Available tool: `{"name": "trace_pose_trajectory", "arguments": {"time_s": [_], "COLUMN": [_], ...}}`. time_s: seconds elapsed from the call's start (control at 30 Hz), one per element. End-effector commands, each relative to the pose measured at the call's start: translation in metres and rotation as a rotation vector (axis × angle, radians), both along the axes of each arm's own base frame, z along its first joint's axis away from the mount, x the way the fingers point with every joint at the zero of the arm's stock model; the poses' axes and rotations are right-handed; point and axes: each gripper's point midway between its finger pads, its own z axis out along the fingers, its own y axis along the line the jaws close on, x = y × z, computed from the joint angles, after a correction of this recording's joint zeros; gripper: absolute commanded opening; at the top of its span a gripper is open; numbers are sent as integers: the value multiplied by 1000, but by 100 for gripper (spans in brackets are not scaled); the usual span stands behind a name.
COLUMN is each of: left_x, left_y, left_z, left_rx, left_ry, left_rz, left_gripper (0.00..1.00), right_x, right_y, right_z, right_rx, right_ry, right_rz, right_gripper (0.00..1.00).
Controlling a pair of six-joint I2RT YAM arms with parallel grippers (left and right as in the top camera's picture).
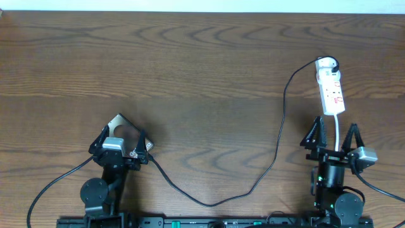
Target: Plug charger to phone and switch on socket
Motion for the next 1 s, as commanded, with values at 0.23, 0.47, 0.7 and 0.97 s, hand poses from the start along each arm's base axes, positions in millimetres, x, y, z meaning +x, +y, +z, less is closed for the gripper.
{"name": "trace_pose_trajectory", "arguments": {"time_s": [0.23,0.47,0.7,0.97], "left_x": [-2,-2,-2,-2], "left_y": [-6,-6,-6,-6], "left_z": [-14,-14,-14,-14], "left_rx": [4,4,4,4], "left_ry": [45,45,45,45], "left_rz": [-35,-35,-35,-35], "left_gripper": [92,92,92,92], "right_x": [6,6,7,7], "right_y": [2,7,15,30], "right_z": [-59,-78,-79,-82], "right_rx": [16,-97,-197,-303], "right_ry": [228,322,333,339], "right_rz": [10,28,67,149], "right_gripper": [99,99,99,99]}}
